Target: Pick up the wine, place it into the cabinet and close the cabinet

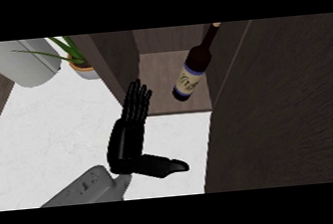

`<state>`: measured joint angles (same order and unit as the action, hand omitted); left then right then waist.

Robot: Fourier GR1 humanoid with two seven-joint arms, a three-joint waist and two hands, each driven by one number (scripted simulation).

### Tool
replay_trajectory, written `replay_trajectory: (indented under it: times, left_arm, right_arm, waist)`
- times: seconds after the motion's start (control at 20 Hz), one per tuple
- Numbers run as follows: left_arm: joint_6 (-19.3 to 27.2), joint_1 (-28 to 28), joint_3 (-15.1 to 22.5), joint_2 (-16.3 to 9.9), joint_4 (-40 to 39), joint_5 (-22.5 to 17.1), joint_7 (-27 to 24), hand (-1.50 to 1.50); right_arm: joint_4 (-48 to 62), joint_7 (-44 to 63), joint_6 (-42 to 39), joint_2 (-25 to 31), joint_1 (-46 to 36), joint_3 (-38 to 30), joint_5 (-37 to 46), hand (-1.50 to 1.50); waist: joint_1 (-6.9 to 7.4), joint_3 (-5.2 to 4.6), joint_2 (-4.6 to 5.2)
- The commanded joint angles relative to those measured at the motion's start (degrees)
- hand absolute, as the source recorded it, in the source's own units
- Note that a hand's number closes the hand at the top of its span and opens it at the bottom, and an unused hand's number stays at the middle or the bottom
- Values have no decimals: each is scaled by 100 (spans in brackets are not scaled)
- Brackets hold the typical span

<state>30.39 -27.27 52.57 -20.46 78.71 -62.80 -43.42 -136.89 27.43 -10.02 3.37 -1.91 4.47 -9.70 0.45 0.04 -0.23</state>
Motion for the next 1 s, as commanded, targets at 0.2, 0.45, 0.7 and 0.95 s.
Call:
replay_trajectory:
  times: [0.2, 0.45, 0.7, 0.95]
  left_arm:
    - [-464, 1007, -17, -1375, 1832, 349, 195, 150]
    - [-838, 1644, -323, -2070, 2531, 332, 247, 150]
    - [-1313, 2229, -686, -2550, 2548, 256, -62, 150]
    - [-1674, 2841, -1269, -3212, 2891, -23, -95, -150]
  right_arm:
    - [-134, -217, -978, 601, 271, -12, -508, 150]
    - [-466, 320, -1045, 611, 258, 283, -978, 150]
    - [-638, 805, -755, 150, 80, 1350, -780, 150]
    - [-953, 1354, -576, 21, -39, 2223, -576, 150]
  waist:
    - [29, 2, -6]
    - [17, -2, -4]
    - [57, -11, -12]
    - [40, -12, -20]
